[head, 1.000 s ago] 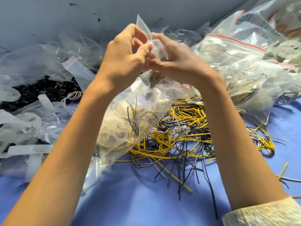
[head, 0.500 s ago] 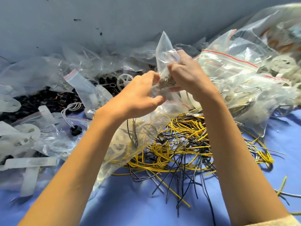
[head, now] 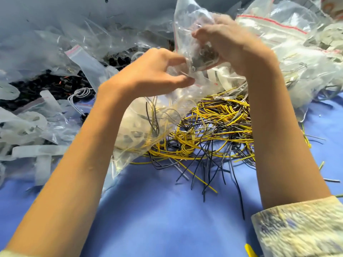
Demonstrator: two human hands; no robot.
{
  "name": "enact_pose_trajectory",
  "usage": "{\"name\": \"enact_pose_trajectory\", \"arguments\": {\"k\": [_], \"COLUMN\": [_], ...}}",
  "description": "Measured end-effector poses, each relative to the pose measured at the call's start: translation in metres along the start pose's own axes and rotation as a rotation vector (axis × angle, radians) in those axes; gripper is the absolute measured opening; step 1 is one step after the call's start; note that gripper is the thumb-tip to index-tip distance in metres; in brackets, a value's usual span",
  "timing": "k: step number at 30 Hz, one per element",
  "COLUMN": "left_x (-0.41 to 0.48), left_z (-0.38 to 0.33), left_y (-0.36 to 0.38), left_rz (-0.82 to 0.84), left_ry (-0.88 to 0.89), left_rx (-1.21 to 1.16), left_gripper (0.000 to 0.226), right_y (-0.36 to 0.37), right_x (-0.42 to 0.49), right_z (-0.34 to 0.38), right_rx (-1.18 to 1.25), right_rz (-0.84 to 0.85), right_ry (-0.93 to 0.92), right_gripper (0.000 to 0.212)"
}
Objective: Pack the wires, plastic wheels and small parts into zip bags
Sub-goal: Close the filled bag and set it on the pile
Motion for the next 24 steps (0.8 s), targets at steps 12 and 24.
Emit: {"name": "enact_pose_trajectory", "arguments": {"k": [12,24], "left_x": [-0.009,-0.009], "left_z": [-0.002,-0.005], "left_y": [-0.013,-0.009], "left_rz": [0.065,0.053], "left_ry": [-0.011,-0.038], "left_rx": [-0.178,-0.232], "left_gripper": [0.022,0.023], "right_y": [0.016,0.018], "right_x": [-0.016,-0.022], "right_z": [-0.014,-0.013], "right_rx": [-0.296,-0.166], "right_rz": [0.407,0.493], "right_ry": [0.098,0.06], "right_gripper": [0.01,0.01]}}
Point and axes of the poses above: each hand's wrist, its own x-axis towards the middle knuckle, its own y-axis out of the palm, z = x × y, the point moved 5 cm from there along x, towards the middle knuckle, and after that the axes turned 2 degrees about -y, right-handed, at the moved point
